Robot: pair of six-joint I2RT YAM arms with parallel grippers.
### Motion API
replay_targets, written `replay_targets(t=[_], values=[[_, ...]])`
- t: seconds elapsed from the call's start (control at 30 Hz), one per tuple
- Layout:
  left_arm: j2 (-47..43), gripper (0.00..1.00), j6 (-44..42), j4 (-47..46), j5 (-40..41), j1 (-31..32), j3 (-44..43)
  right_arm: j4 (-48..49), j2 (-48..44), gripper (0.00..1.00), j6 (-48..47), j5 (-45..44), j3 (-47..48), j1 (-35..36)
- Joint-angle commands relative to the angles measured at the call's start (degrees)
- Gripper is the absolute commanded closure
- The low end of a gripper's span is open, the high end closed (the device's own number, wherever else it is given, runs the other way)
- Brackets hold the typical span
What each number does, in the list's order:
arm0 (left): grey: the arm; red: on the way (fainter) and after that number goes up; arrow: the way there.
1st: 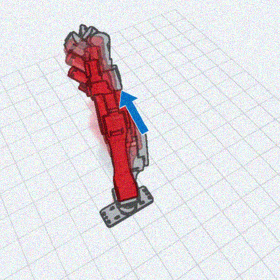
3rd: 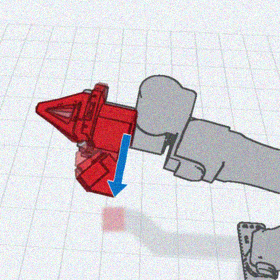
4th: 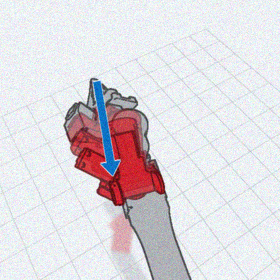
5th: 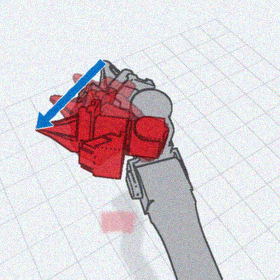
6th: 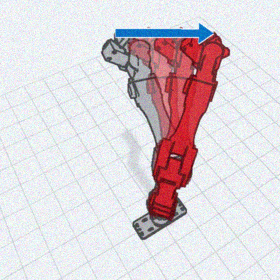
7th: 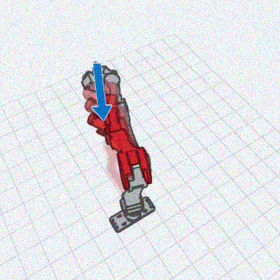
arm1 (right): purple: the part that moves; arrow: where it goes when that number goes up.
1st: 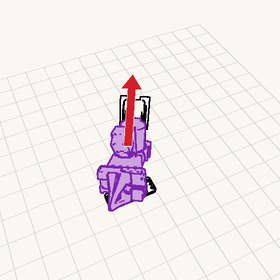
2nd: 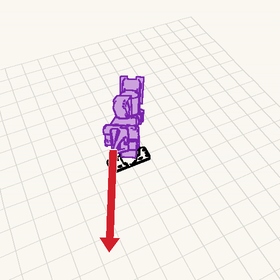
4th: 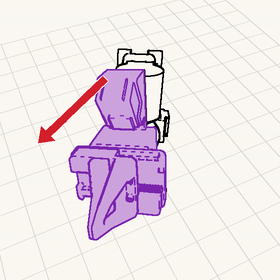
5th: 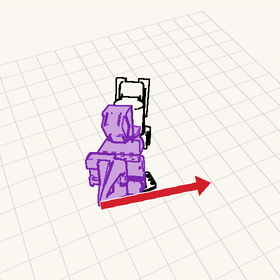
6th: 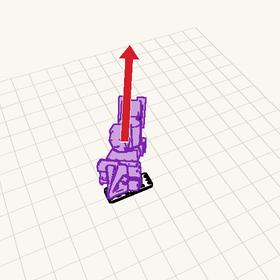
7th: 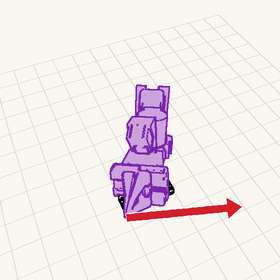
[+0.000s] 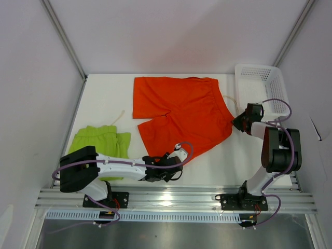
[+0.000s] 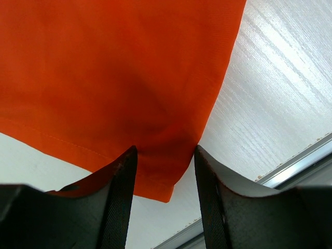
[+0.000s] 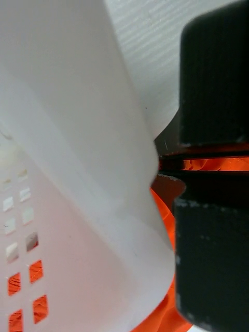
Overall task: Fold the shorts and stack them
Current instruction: Fold the shorts
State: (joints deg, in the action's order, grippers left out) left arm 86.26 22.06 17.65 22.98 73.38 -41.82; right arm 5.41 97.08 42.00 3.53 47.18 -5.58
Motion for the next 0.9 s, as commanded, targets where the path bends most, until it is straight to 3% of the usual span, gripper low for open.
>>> replay_targets(t=[0.0, 0.2, 0.4, 0.6, 0.87], values=[[2.2, 0.49, 1.0, 3.0, -1.1, 0.5, 0.7, -0.9, 0.0, 1.00, -0.7, 0.2, 1.3, -1.4], [6.3, 0.68, 0.9, 3.9, 0.4, 0.5, -1.1, 0.1, 0.4, 1.00, -0.9, 1.9, 1.2, -1.7], [6.9, 1.00, 0.6, 4.5, -0.7, 0.5, -2.0, 0.0, 1.1, 1.00, -0.8, 3.1, 1.5, -2.4], [3.5, 1.00, 1.1, 7.1, -4.3, 2.5, -3.6, -4.0, 0.4, 1.00, 0.3, 3.5, 2.5, -2.9], [0.8, 1.00, 5.7, 17.6, -8.3, 12.9, -12.6, -17.8, -2.2, 1.00, 0.3, 2.3, 6.4, -2.9]])
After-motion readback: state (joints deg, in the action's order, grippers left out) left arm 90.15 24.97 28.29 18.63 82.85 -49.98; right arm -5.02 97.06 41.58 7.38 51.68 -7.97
